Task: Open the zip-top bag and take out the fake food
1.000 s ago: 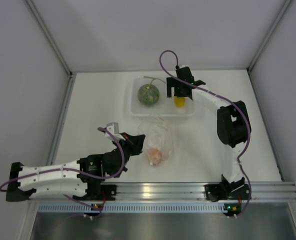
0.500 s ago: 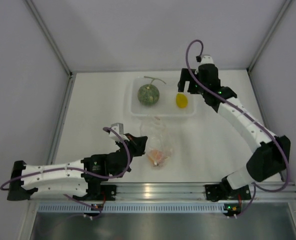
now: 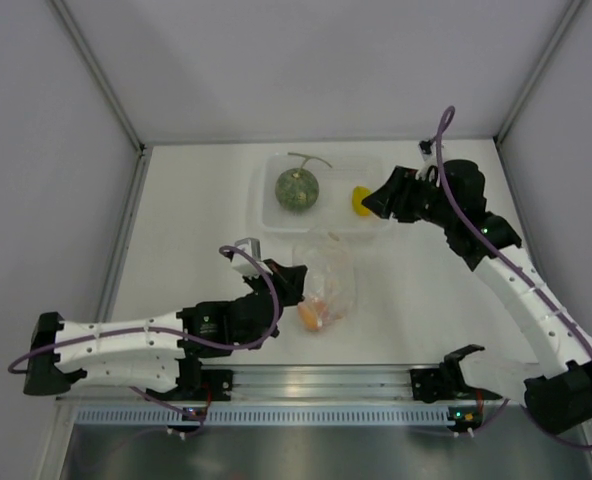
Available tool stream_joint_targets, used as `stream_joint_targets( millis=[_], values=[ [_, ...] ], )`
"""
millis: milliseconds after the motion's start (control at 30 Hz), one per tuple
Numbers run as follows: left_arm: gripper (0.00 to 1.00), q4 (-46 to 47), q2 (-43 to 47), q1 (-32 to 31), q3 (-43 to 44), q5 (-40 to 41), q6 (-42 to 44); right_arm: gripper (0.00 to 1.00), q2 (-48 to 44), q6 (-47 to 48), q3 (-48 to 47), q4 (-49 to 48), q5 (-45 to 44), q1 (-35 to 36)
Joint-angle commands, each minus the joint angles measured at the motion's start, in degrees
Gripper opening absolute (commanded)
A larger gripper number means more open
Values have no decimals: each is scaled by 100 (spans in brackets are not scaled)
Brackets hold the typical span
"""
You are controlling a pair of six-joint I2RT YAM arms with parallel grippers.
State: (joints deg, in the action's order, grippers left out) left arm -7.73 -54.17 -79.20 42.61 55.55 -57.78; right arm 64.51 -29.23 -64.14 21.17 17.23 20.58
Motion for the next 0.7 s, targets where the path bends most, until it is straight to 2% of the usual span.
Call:
stream_joint_targets(
  millis=[0, 67, 133, 200, 367, 500, 667],
  values=[
    [0, 113, -172, 1, 309, 430, -418, 56, -526, -109, -239, 527, -226, 411],
    [0, 113, -408, 1, 484, 527, -480, 53, -729, -21, -353, 773, -518, 692],
    [0, 113, -620, 1, 686, 545, -384, 41, -940, -21, -380, 1020, -966, 1113],
    [0, 105, -962, 1, 958, 431, -252, 35, -1072, -91, -327, 1082, -1334, 1544],
    [0, 96, -1420, 1, 1223, 193, -418, 31, -914, -223, -249, 1354, -2056, 2597],
    [0, 113, -1614, 1, 1294, 70, -611, 27, -703, -591, 32, 1390, -3143, 3134],
    [0, 113, -1623, 1, 1408, -70, -787, 23, -536, -1198, 708, 1022, -4034, 3646]
  ],
)
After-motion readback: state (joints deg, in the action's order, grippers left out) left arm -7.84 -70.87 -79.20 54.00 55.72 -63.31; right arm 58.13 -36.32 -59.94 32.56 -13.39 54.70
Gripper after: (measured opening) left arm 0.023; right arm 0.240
